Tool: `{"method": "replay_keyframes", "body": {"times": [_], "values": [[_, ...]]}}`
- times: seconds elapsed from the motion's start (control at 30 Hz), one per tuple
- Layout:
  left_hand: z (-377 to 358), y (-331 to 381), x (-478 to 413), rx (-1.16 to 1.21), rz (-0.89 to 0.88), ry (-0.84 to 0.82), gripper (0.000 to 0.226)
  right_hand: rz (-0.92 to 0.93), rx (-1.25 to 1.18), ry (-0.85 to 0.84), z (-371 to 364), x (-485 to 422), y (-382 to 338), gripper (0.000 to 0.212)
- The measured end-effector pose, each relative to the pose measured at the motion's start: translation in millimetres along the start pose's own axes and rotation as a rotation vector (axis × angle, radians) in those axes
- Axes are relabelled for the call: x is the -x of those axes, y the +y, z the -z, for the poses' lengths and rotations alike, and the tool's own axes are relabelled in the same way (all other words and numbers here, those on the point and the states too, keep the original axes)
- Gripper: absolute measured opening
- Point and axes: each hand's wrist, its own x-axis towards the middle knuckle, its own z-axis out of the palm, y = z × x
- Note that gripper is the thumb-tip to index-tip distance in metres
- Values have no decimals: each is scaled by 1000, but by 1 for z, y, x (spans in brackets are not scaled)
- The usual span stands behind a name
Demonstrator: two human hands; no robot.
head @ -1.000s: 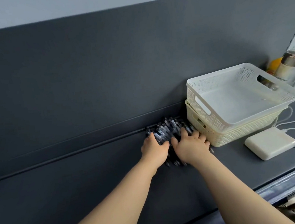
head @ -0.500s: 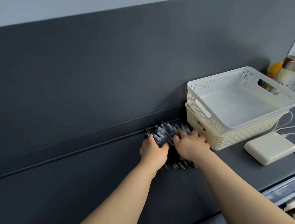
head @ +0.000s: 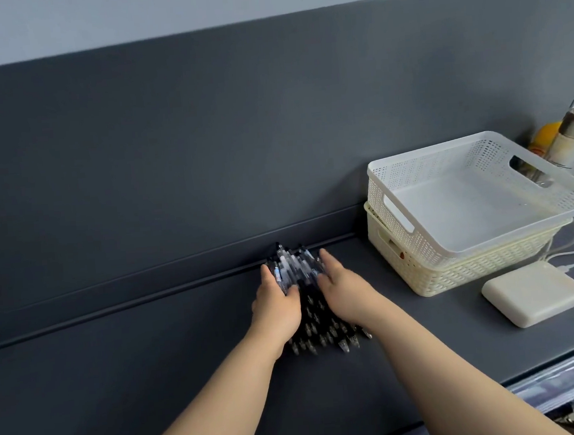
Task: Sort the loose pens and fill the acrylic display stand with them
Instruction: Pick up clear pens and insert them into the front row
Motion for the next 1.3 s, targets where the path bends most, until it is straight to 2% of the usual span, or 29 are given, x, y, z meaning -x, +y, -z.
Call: {"method": "replay_keyframes", "body": {"times": [0.17,0.23,0.37,0.47,0.57,0.67,0.9,1.1,1.2,1.27,1.3], "values": [[7,4,-5,28,72,-26,77,-61,-8,19,12,-4,4,68],[10,2,-11,34,93,-29,76,-86,-34,35,13,-10,7,62],[10,2,-14,67,122,-39,69,-97,-228,42,11,-14,13,34],[10,3,-14,48,113,-27,56,-82,-260,68,10,-14,16,44],[13,-1,-15,37,115,3,39,-75,-224,98,16,-11,16,52],[17,-6,-16,45,149,18,35,-71,-170,106,21,-8,18,55],[29,-13,-16,188,155,17,41,7,-34,174,22,-2,18,53],[39,-13,-11,278,168,26,49,93,-13,233,22,8,7,50],[45,-13,-7,397,173,56,26,139,-98,228,23,14,-4,52],[53,-11,-1,545,171,82,6,168,-183,215,19,17,-15,48],[58,-9,5,637,175,77,5,187,-239,195,16,19,-21,43]]}}
